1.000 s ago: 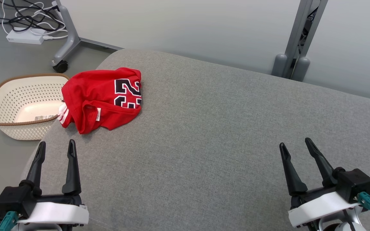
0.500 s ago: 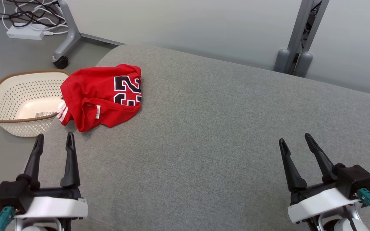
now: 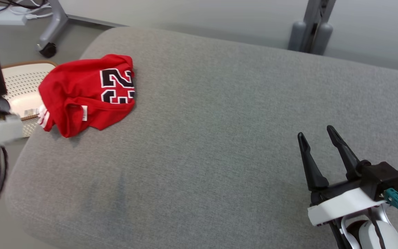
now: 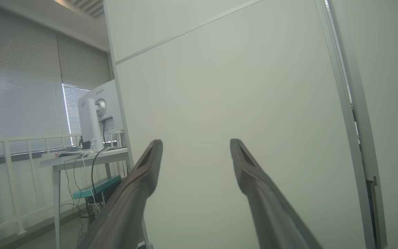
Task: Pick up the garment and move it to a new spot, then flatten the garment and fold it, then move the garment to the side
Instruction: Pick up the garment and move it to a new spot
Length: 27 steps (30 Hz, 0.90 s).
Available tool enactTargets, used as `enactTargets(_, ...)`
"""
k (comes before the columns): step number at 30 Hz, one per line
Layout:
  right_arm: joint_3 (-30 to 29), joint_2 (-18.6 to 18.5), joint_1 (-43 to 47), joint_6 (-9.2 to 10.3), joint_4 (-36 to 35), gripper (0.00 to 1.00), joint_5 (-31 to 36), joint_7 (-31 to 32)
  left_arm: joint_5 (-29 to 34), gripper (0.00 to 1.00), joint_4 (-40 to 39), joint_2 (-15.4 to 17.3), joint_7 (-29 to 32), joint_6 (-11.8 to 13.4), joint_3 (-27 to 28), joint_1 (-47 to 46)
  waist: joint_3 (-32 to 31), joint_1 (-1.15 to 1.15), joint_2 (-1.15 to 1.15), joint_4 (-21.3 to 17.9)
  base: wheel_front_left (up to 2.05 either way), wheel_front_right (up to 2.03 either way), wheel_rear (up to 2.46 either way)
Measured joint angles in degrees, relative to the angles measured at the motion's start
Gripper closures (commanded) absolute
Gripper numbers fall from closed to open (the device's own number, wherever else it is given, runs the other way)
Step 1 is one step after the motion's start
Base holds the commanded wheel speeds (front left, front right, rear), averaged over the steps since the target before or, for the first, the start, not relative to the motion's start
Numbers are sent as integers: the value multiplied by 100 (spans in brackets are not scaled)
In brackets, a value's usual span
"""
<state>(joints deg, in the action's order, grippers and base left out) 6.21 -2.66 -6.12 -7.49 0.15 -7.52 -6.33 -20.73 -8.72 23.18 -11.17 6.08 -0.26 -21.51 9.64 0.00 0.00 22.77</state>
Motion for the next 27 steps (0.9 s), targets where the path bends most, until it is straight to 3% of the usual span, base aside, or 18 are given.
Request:
enactTargets(8,130,1,-382,0,-90,0,168,99,-538,0,1870,428,853,-511,53,-1096,626,0,0,-353,0,0,0)
enactTargets(18,326,1,-757,0,-108,0,307,148,-832,0,4959,188,1141,-970,-257,-1618,1410,0,0,-753,0,0,0)
enactTargets(25,425,1,-962,0,-88,0,345,160,-1003,0,6480,79,1168,-1113,-309,-1908,1665,0,0,-992,0,0,0)
enactTargets(26,442,2,-979,0,-89,0,346,161,-1024,13,6638,66,1151,-1115,-308,-1942,1676,0,0,-1020,0,0,0)
enactTargets(27,452,2,-981,0,-89,0,347,160,-1037,52,6792,62,1098,-1140,-298,-1981,1683,0,0,-1050,0,0,0)
